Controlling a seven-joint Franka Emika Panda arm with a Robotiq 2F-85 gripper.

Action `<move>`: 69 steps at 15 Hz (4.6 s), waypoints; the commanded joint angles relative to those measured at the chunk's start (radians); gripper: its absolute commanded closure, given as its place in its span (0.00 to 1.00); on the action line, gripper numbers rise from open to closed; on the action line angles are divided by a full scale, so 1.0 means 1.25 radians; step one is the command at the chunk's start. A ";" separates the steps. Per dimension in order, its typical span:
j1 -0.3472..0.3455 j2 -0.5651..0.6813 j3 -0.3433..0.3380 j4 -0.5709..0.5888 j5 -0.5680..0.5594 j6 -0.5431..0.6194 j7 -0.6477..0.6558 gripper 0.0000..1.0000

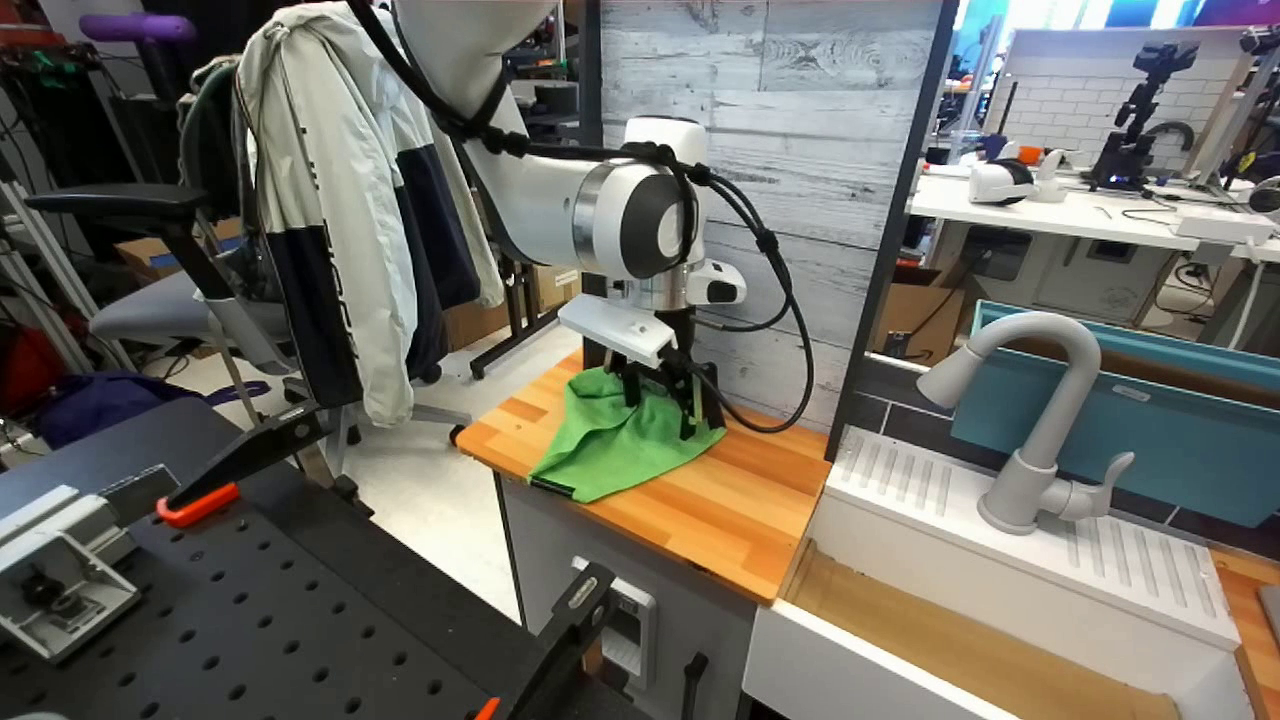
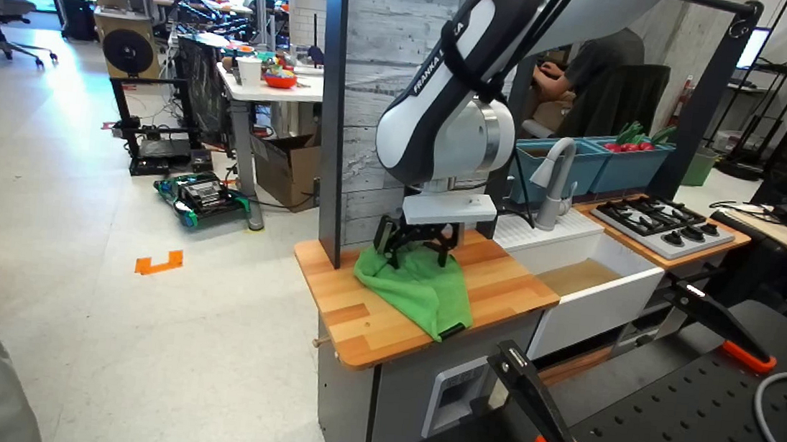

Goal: Push the rag to the right

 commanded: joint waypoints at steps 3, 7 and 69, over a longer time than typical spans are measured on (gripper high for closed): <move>-0.023 0.053 -0.015 0.052 0.010 -0.005 -0.011 0.00; -0.053 0.052 -0.013 0.035 0.016 0.007 -0.017 0.00; -0.150 -0.469 0.018 -0.626 0.089 0.300 -0.083 0.00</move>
